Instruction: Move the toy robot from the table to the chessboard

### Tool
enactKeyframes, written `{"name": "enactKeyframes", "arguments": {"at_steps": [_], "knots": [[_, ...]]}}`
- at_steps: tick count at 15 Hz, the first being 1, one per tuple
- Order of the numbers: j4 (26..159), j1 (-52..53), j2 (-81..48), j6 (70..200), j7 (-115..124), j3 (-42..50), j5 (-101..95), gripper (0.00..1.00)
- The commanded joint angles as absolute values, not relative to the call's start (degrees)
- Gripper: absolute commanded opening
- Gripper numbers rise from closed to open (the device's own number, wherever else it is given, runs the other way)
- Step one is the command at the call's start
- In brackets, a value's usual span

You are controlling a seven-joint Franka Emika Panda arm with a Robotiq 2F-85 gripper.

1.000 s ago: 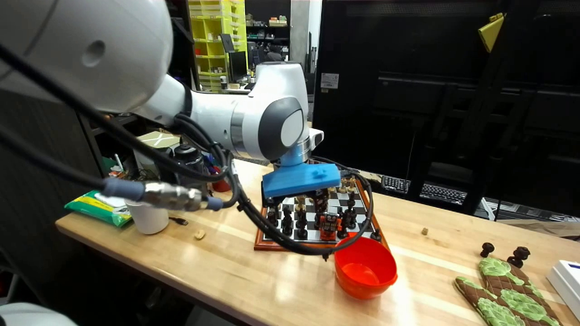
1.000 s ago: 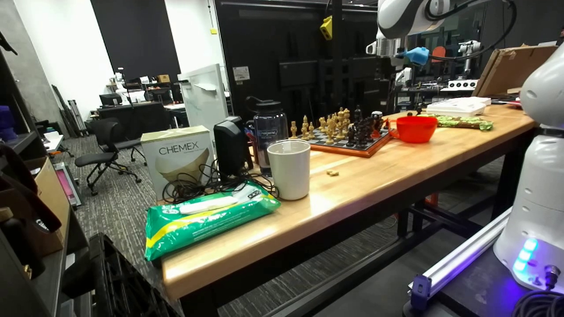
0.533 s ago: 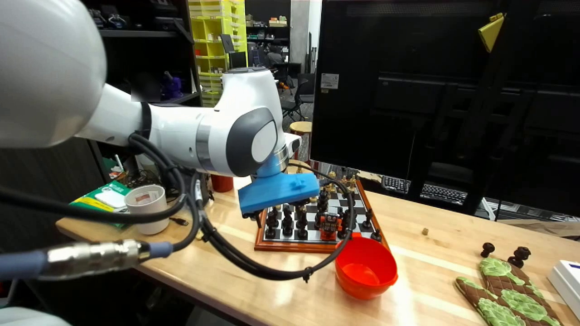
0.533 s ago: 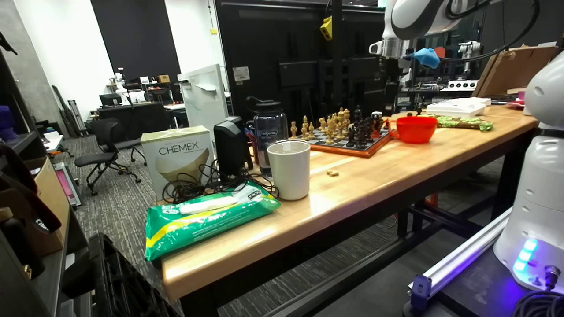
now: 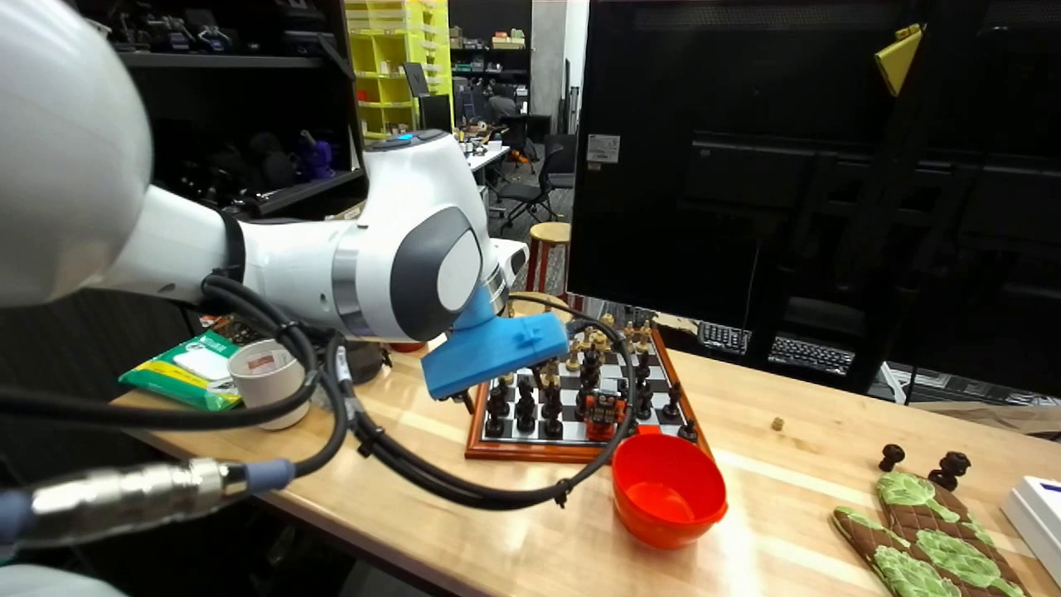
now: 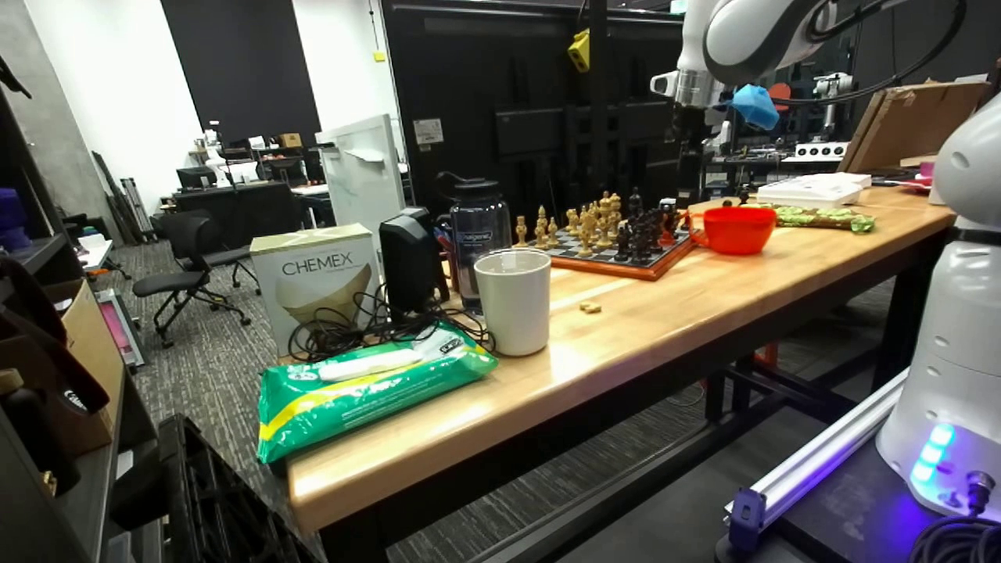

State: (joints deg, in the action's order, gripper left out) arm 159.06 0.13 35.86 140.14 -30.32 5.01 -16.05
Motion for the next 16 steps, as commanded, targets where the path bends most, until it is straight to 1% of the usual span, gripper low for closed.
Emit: {"name": "enactKeyframes", "arguments": {"at_steps": [1, 11, 12, 16], "knots": [[158.9, -0.28, 36.4, 143.12, -27.46, 4.08, -18.49, 1.0], [158.95, -1.26, 36.48, 145.73, -22.06, 1.64, -19.99, 1.0], [158.7, 0.2, 35.89, 145.34, -24.1, 3.23, -18.53, 1.0], [158.7, -0.01, 35.89, 145.34, -22.94, 2.75, -18.54, 1.0]]}}
